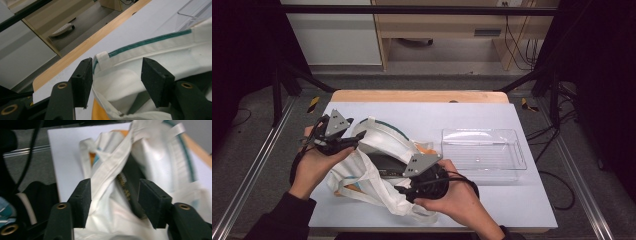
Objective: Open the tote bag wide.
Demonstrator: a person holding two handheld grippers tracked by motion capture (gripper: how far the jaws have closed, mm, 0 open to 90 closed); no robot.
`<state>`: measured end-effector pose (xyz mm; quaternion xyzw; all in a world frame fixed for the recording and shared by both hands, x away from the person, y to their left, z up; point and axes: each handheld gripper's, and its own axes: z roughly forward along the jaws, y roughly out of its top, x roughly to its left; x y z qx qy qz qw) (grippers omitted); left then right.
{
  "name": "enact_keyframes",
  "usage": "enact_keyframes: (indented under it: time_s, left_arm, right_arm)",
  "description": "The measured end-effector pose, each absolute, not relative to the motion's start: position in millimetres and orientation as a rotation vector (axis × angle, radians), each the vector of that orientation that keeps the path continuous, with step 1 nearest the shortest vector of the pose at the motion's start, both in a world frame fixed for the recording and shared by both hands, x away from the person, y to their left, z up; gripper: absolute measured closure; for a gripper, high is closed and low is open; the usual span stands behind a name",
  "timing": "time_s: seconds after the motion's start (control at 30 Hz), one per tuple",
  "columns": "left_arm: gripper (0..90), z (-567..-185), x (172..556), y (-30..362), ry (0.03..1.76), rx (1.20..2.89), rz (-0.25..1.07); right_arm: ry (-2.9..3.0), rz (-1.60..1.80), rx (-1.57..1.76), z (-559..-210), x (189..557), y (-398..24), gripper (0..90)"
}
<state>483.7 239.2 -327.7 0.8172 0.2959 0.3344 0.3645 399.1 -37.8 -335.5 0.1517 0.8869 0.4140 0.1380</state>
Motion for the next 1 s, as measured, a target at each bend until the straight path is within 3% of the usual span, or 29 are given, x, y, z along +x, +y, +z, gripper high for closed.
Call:
enact_keyframes:
  time_s: [0.4,0.77,1.0]
  left_arm:
    - [37.4,-346.6,430.0,242.2,0.756,2.1,0.855]
    - [33.5,-382.1,416.0,232.9,0.8,2.104,0.749]
    - [31.6,-392.4,417.3,224.7,0.806,2.12,0.742]
  right_arm:
    - [2.461,1.125,0.492,-310.0,451.3,-34.6,32.2]
    - [2.503,1.029,0.602,-329.6,514.5,-25.0,19.4]
    - [2.587,0.973,0.609,-345.8,527.6,-11.7,16.5]
